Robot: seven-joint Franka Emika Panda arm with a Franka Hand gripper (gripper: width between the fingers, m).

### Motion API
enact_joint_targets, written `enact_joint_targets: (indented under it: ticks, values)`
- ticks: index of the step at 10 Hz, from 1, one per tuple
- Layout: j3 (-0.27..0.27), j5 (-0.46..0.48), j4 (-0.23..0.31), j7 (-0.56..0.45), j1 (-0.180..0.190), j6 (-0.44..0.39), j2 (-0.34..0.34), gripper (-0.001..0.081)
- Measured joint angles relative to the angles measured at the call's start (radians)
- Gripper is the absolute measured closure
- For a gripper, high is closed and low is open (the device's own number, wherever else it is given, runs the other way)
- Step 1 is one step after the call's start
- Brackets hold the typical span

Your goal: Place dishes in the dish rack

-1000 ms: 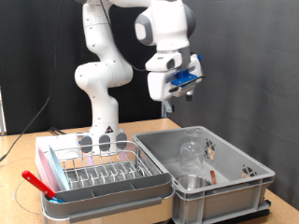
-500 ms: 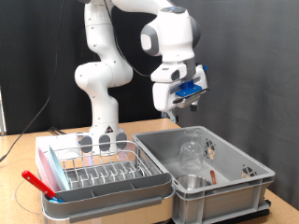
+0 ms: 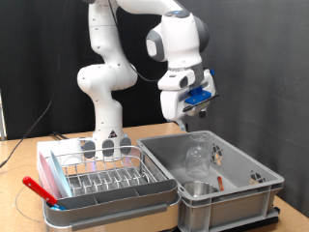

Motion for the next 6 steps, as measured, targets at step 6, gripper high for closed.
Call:
enact_joint_targets:
  ticks: [6]
  values:
    - [0.046,-0.031,0.011,-0.033,0.020,0.098,0.189,-0.0002]
